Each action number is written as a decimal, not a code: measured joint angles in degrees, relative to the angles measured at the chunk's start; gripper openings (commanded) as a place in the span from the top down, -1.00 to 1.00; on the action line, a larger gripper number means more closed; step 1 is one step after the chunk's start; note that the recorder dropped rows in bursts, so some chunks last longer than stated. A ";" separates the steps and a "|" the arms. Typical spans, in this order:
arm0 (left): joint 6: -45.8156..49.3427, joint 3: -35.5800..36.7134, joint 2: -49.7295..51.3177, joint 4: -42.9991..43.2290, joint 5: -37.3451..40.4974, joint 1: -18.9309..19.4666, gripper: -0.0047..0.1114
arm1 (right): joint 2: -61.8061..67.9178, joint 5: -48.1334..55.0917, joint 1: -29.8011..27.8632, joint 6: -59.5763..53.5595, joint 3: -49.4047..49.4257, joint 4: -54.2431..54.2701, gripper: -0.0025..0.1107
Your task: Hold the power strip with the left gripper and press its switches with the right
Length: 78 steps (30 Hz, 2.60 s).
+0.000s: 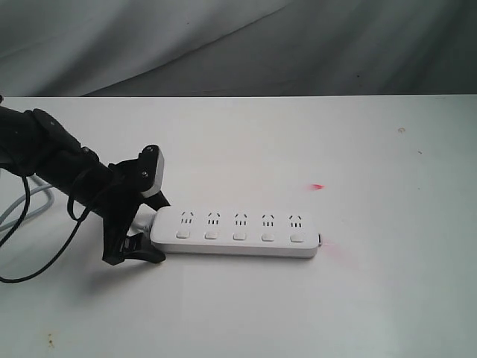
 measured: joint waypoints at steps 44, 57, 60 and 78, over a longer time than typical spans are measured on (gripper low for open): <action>0.32 0.00 0.00 -0.61 -0.25 0.00 -0.03 | 0.00 0.00 0.00 0.00 0.00 0.00 0.96; 0.32 0.00 0.00 -0.61 -0.25 0.00 -0.03 | 0.00 0.00 0.00 0.00 0.00 0.00 0.96; 0.32 0.00 0.00 -0.61 -0.25 0.00 -0.03 | 0.00 0.00 0.00 0.00 0.00 0.00 0.96; 0.32 0.00 0.00 -0.61 -0.25 0.00 -0.03 | 4.59 20.60 0.00 0.00 -15.84 -2.68 0.96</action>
